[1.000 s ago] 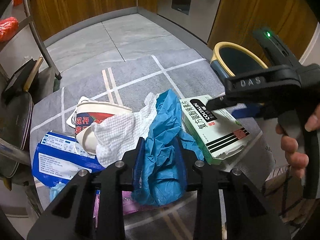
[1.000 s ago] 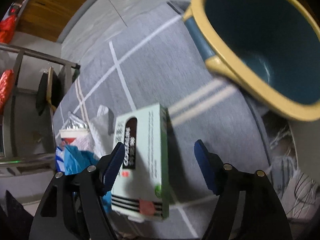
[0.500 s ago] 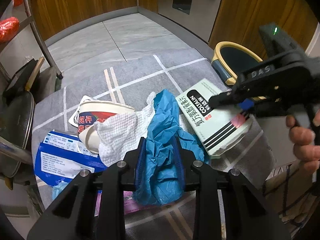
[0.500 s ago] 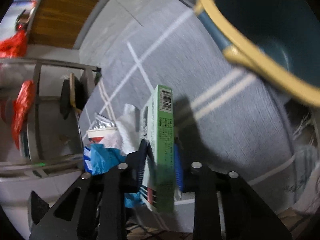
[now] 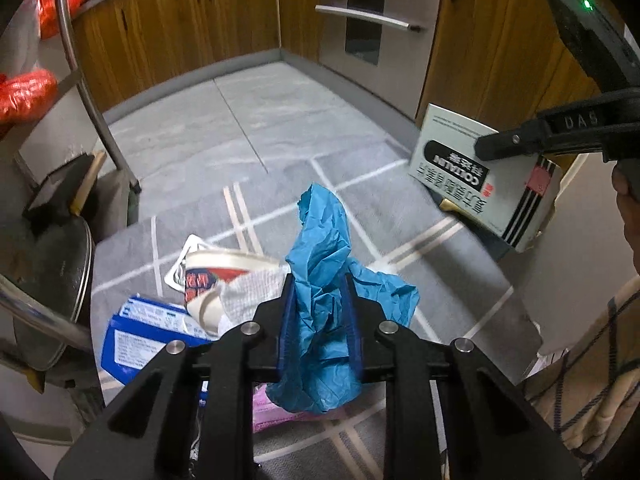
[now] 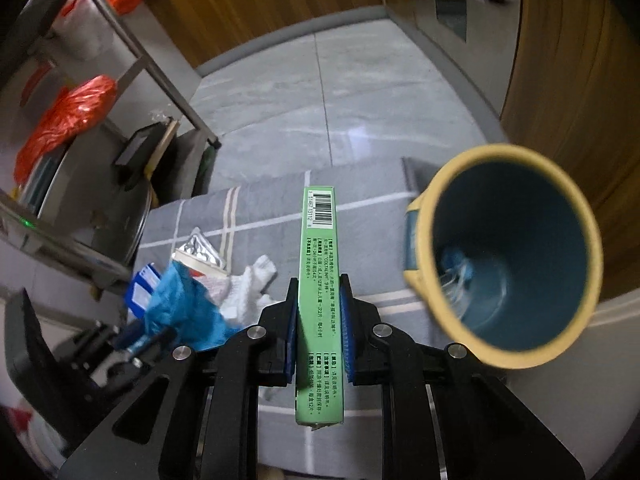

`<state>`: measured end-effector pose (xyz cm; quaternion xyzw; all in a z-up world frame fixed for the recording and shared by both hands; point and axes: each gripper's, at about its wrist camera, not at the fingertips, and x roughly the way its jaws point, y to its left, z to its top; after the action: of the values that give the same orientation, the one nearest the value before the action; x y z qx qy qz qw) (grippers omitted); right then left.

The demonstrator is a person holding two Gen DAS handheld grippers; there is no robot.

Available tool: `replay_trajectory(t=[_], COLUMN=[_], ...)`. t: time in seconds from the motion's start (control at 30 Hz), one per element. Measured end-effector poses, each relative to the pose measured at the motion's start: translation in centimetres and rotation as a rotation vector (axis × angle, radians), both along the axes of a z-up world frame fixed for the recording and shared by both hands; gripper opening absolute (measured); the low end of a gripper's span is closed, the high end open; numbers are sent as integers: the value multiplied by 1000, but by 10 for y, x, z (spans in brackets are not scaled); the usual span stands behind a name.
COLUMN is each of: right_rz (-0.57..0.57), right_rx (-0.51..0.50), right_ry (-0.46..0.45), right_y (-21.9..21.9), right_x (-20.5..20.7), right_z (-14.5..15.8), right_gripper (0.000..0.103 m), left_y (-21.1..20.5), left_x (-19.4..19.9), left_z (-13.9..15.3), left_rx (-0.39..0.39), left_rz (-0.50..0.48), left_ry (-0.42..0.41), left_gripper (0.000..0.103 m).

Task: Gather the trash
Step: 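Carry the box and glove over the bin and release both inside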

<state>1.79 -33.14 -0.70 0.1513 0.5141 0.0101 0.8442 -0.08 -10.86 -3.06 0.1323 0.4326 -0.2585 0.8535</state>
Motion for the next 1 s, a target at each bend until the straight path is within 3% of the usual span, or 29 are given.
replay_trajectory(t=[0.23,0.37,0.6,0.77,1.0], right_rz=[-35,-86,-138,-157,-314], right_rx=[-61,-44,-68,-101,-105], right_ry=[-68,-96,-148,-170,-135], right_y=[-20,-34,-57,-67,-112], right_x=[-16,-16,-15,-13,2], right_z=[4,6,12,14,-1], right_gripper=[19,19,19,19,19], left_y=[-9,-17,-49,-80,-132], left_x=[-7,-11,-6,-4,3], left_z=[32,50,82,89,83], left_rx=[-19,-15,-93,-104,-119], left_rz=[-36,-53,-82,-142,-218], left_ry=[-86,-138,-181,-195,-165], left_gripper=[22,22,22,22,22])
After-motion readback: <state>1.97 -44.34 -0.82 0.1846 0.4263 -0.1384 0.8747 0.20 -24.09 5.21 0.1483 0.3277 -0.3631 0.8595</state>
